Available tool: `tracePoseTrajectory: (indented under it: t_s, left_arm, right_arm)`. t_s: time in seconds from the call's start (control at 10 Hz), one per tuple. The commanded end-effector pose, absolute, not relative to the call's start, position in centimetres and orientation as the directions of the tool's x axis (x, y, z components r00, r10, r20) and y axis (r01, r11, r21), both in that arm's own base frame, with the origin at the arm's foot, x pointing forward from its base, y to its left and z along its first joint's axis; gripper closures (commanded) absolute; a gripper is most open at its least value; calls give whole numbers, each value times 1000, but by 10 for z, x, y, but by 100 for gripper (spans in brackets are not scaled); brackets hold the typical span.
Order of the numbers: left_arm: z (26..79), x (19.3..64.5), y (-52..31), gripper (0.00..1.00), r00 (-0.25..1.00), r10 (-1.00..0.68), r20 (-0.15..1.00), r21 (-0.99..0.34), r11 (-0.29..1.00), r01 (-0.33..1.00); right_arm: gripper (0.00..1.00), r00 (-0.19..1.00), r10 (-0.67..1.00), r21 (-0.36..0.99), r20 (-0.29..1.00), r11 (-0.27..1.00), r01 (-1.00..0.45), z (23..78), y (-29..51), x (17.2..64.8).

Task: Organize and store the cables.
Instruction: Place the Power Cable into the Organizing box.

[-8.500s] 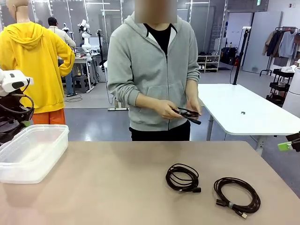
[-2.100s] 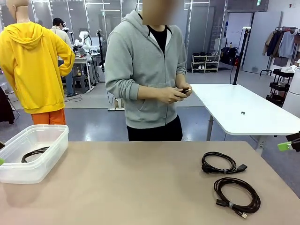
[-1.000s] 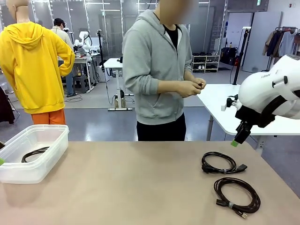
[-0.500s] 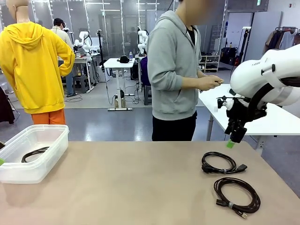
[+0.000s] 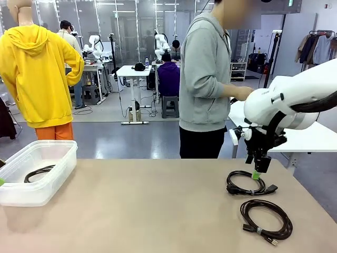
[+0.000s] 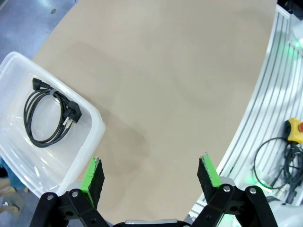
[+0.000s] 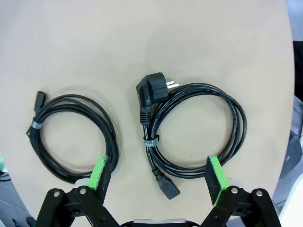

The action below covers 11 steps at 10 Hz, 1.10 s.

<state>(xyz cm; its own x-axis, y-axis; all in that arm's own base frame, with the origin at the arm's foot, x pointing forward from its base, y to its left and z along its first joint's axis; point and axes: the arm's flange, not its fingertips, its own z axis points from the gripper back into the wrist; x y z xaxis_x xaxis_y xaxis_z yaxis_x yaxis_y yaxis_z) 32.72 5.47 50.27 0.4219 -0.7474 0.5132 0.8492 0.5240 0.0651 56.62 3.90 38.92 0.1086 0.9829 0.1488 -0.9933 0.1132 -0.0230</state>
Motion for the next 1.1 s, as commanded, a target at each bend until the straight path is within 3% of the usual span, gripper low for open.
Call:
tracePoseTrajectory:
  t_s: [0.0, 1.0]
  left_arm:
    - [503, 330, 54, 0, 423, -739, 525, 69, 532, 844]
    - [503, 330, 54, 0, 423, -739, 525, 69, 532, 844]
  right_arm:
    - [0, 154, 981, -10, 117, 156, -988, 381, 41, 577]
    - [0, 225, 972, 12, 62, 224, -974, 325, 28, 584]
